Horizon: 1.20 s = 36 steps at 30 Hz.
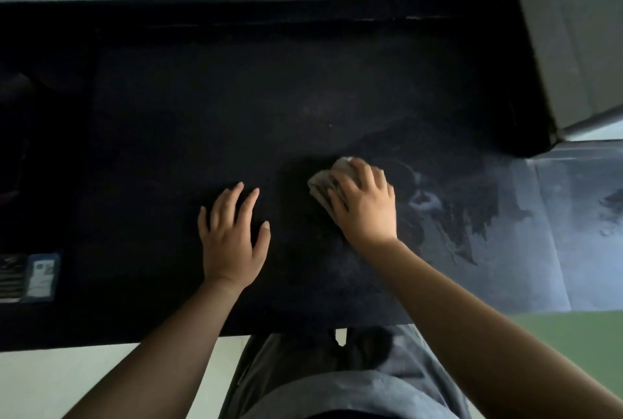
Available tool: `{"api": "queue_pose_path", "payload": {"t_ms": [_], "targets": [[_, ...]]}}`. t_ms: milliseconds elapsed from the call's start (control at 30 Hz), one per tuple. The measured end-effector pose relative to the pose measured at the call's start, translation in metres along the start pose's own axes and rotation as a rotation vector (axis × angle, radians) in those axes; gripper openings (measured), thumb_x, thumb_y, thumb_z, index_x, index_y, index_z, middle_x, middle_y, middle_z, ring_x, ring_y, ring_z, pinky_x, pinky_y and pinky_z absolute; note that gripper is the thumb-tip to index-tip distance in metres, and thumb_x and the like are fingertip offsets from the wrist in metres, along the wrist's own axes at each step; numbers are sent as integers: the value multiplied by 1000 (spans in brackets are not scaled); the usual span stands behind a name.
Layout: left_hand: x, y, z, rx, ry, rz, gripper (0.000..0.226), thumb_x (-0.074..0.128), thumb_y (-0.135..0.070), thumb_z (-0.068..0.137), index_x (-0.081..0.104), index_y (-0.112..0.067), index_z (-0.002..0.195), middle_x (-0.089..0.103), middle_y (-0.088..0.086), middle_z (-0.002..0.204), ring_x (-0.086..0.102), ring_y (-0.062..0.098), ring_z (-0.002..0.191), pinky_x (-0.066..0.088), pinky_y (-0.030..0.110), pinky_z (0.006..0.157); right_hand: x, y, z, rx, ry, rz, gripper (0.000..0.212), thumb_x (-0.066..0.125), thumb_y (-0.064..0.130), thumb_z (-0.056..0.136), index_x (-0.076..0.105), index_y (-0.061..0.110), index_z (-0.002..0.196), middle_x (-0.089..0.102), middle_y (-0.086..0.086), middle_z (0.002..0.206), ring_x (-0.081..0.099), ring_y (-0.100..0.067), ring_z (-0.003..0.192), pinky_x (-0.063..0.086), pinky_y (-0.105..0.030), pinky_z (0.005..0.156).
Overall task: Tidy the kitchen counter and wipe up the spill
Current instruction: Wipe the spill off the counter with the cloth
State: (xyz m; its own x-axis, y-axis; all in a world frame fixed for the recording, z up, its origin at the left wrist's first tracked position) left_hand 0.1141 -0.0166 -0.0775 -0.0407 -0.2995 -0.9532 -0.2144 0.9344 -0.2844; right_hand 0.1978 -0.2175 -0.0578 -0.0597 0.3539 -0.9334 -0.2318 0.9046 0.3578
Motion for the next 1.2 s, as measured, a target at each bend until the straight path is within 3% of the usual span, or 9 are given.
{"api": "queue_pose_path", "payload": {"t_ms": [100, 267, 333, 467, 567, 667, 800, 967, 1200], "targets": [[0, 0, -1, 6, -10, -15, 54, 39, -42, 87, 42, -21, 137, 36, 6, 148, 30, 27, 137, 15, 57, 110, -11, -20, -22, -24, -50, -27, 31, 53, 35, 87, 62, 22, 114, 53, -8, 129, 51, -34, 109, 45, -42, 81], [3, 2, 1, 3, 23, 5, 55, 36, -44, 88, 41, -22, 138, 35, 5, 149, 29, 26, 138, 13, 56, 112, -13, -43, 33, 337, -152, 37, 29, 53, 32, 90, 59, 21, 116, 48, -9, 133, 45, -35, 115, 41, -47, 89], [4, 3, 1, -1, 34, 24, 55, 34, -45, 89, 41, -22, 138, 35, 6, 149, 28, 26, 138, 15, 57, 111, -6, -34, 66, 380, -144, 61, 32, 47, 35, 92, 57, 23, 120, 43, -7, 138, 41, -33, 120, 36, -45, 94], [3, 3, 3, 1, 37, 26, 54, 36, -45, 88, 42, -22, 137, 37, 7, 148, 30, 27, 137, 17, 58, 110, 9, 8, 99, 214, -49, 38, 33, 45, 37, 93, 56, 23, 121, 42, -6, 137, 40, -31, 119, 37, -43, 92], [1, 2, 2, 3, 25, 10, 54, 36, -45, 88, 42, -22, 136, 37, 7, 148, 31, 27, 136, 16, 58, 110, 14, 29, 65, -9, -13, 46, 29, 50, 36, 91, 60, 22, 115, 49, -6, 130, 46, -30, 112, 42, -43, 86], [-1, 2, 1, 4, 13, -29, 54, 38, -43, 87, 43, -22, 136, 37, 5, 148, 31, 26, 136, 15, 57, 110, 9, 22, 9, -115, 1, 59, 26, 53, 37, 89, 62, 26, 111, 54, -3, 126, 48, -25, 108, 43, -37, 81], [0, 2, 2, 8, 15, -45, 54, 39, -43, 87, 43, -22, 137, 36, 5, 148, 29, 25, 137, 15, 58, 111, -3, -6, 0, -75, -41, 25, 28, 52, 37, 88, 64, 24, 109, 56, -5, 123, 49, -27, 107, 43, -39, 80], [1, 3, 2, 11, 19, -23, 54, 36, -45, 88, 42, -23, 137, 35, 5, 149, 27, 25, 138, 12, 55, 112, -1, -10, 66, 238, -81, 51, 30, 51, 34, 91, 60, 22, 117, 47, -6, 133, 44, -33, 115, 38, -43, 87], [-1, 2, 1, 8, -5, -43, 53, 39, -43, 88, 44, -23, 136, 36, 3, 148, 29, 23, 137, 13, 55, 111, 14, 32, 17, -131, 32, 44, 26, 54, 36, 89, 61, 25, 111, 53, -4, 126, 50, -29, 108, 44, -42, 80]]}}
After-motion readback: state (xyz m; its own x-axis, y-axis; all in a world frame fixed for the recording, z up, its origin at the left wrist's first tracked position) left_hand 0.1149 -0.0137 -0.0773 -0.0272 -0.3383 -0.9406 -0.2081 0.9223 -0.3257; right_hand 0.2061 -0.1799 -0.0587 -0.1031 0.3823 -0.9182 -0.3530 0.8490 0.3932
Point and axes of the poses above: each hand's wrist, its own z-axis towards the middle knuckle, its own x-axis out of the palm, y = z × x, the point moved 8 cm from there along z, towards the middle knuckle
